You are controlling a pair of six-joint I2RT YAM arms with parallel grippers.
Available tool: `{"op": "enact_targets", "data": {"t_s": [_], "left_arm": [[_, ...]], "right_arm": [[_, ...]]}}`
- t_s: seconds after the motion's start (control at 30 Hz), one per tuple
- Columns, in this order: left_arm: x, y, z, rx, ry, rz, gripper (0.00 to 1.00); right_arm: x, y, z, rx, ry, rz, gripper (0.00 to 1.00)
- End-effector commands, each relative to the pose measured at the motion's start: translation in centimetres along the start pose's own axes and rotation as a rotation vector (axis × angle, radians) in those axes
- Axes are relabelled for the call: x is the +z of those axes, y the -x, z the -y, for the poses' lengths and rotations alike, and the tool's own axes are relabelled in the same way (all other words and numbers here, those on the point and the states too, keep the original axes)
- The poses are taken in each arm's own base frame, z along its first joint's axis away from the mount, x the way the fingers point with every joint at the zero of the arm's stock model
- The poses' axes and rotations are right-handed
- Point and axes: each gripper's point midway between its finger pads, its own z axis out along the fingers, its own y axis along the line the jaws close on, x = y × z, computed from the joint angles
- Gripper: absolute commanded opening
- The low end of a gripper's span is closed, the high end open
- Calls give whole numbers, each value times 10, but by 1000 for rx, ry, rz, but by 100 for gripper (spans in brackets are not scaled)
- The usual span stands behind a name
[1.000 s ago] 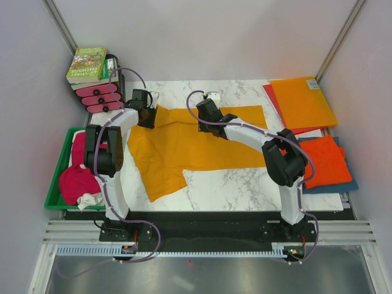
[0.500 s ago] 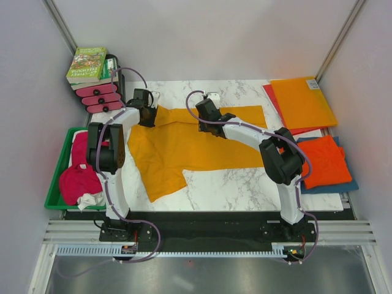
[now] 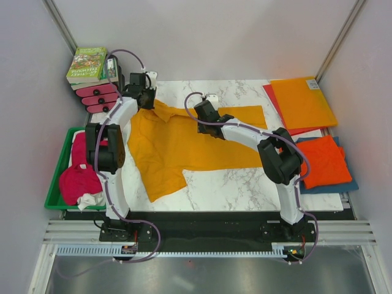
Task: Fold and stack the t-shirts
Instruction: Fold the flattened tshirt in 1/3 of the way
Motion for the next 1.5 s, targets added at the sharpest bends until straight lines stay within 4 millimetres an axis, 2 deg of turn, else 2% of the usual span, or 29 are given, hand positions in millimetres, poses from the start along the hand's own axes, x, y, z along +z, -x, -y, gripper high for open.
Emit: {"op": "enact_targets", "data": {"t_s": [0.0, 0.17, 0.23, 0.27, 0.3, 0.37, 0.4, 0.43, 0.5, 0.63, 0.73, 0.97, 1.13, 1.3, 1.47], "left_arm": [[4, 34, -3, -18, 2, 70, 2], [22, 33, 1, -33, -8, 44, 2], [29, 29, 1, -28, 2, 30, 5], [30, 28, -1, -31, 11, 27, 11], [29, 27, -2, -34, 17, 27, 23], [23, 30, -3, -34, 25, 43, 39], [23, 26, -3, -37, 27, 53, 51], [11, 34, -4, -36, 31, 83, 56], [6, 30, -4, -30, 32, 87, 63], [-6, 22, 2, -32, 5, 84, 62], [1, 7, 8, -35, -16, 51, 59], [21, -12, 10, -46, -17, -2, 58], [20, -17, 17, -55, -47, -11, 62], [29, -32, 16, -45, -25, -47, 61], [36, -33, 16, -41, -13, -63, 43]], "right_arm": [[7, -9, -3, 4, -9, -7, 46], [12, -19, -6, 7, -3, -27, 46], [12, -19, -10, 4, 8, -27, 45], [12, -19, -12, 4, 12, -27, 45], [12, -16, -14, -2, 15, -21, 46], [12, -13, -18, -4, 21, -14, 45], [12, -13, -19, -6, 21, -13, 45], [11, -13, -20, -6, 24, -11, 46], [11, -12, -22, -1, 30, -11, 45], [9, -13, -28, 1, 38, -10, 45], [7, -15, -28, -1, 37, -11, 45], [5, -17, -25, -6, 25, -10, 45], [7, -20, -22, -10, 15, -14, 45], [8, -19, -24, -1, 19, -15, 45], [6, -16, -25, -4, 20, -7, 45]]}}
